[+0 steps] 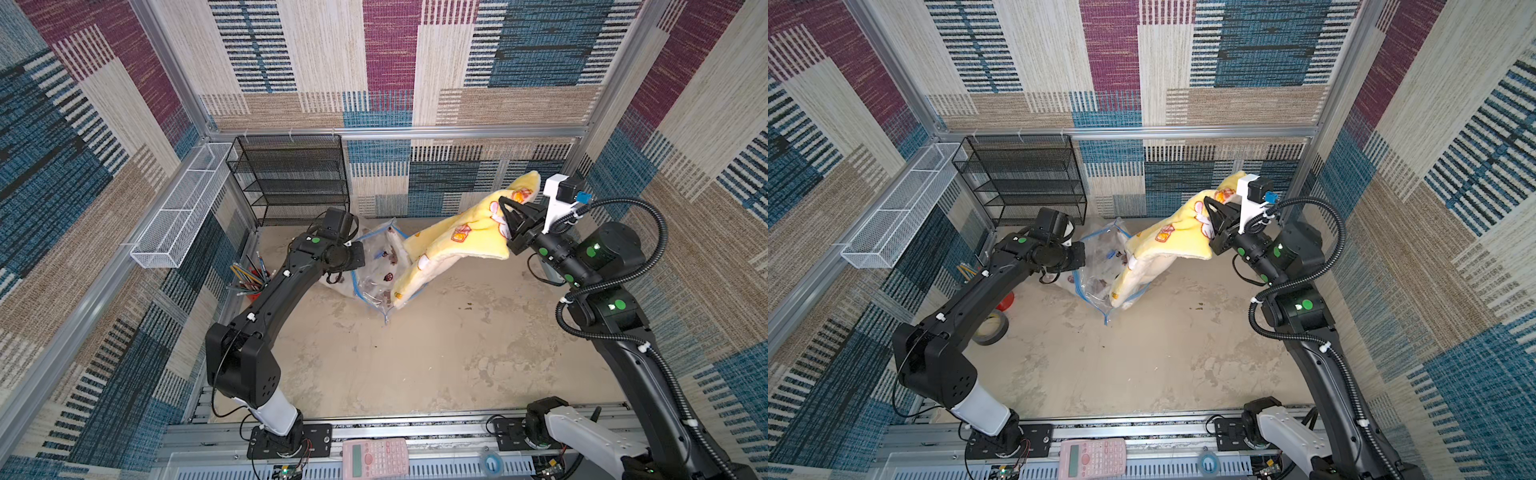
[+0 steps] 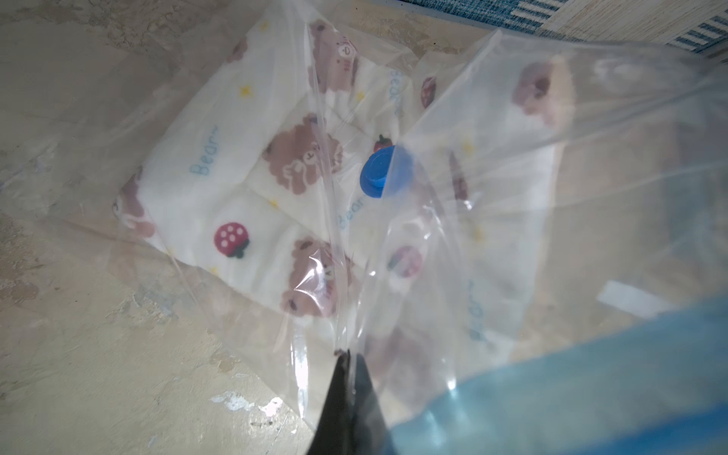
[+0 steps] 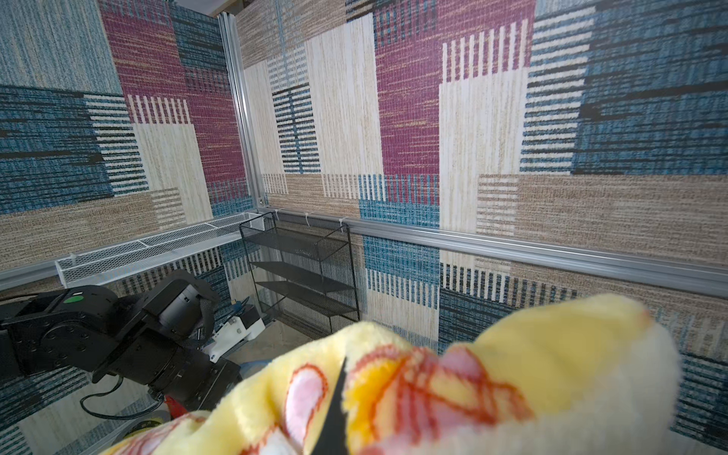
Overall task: Take the blanket out of the vacuum bag
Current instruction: Place the blanket at the center of the board.
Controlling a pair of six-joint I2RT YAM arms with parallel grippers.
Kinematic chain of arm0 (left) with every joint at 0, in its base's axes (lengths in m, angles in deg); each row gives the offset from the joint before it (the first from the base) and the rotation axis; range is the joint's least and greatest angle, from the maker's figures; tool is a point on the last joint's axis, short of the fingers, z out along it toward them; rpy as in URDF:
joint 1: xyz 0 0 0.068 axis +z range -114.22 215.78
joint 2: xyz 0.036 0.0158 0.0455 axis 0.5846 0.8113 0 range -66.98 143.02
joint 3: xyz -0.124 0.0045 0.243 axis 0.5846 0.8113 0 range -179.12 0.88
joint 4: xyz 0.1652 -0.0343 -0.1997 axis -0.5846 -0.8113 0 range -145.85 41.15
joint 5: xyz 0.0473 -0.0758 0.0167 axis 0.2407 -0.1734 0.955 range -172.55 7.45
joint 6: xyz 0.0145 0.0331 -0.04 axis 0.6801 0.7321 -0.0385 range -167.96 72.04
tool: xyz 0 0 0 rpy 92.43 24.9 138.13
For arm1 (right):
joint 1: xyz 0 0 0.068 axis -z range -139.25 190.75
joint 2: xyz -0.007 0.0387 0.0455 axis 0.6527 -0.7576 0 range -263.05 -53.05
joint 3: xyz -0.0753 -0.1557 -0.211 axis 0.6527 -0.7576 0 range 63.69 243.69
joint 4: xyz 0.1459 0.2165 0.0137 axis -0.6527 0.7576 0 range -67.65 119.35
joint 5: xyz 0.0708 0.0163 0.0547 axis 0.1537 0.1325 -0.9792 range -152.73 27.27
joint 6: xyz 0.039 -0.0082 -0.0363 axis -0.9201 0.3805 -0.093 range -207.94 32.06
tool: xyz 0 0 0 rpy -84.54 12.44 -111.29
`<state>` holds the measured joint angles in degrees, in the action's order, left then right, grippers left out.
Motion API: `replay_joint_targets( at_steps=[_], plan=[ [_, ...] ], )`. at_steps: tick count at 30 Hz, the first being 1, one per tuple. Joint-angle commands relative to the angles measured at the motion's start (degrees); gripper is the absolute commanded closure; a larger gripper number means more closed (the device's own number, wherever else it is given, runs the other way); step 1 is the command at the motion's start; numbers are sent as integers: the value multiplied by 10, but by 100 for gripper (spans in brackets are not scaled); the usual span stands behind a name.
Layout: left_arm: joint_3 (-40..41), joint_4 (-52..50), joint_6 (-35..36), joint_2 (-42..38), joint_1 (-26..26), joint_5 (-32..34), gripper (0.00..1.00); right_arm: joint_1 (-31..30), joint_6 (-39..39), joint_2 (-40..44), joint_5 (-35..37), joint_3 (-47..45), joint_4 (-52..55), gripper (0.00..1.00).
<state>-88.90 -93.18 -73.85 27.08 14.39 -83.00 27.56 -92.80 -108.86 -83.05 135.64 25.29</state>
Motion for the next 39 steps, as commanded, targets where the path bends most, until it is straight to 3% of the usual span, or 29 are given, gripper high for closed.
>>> replay_joint_targets(
  at_steps=[1, 14, 22, 27, 33, 36, 39],
  plan=[
    [1, 7, -8, -3, 1, -3, 100, 2, 15, 13, 28, 5, -32, 100],
    [0, 6, -9, 0, 2, -2, 100, 2, 51, 11, 94, 43, -21, 100],
    [2, 7, -8, 1, 2, 3, 100, 2, 53, -65, 117, -32, -43, 100],
    [1, 7, -7, 2, 3, 4, 100, 3, 26, -155, 55, -30, -88, 100],
    [2, 6, -6, 0, 2, 6, 100, 10, 47, -313, -132, 101, -72, 100],
    [1, 4, -3, -1, 2, 10, 100, 18, 84, -332, -191, 106, -71, 100],
    [2, 6, -3, -4, 3, 12, 100, 32, 77, -308, -184, 37, -74, 100]
  ],
)
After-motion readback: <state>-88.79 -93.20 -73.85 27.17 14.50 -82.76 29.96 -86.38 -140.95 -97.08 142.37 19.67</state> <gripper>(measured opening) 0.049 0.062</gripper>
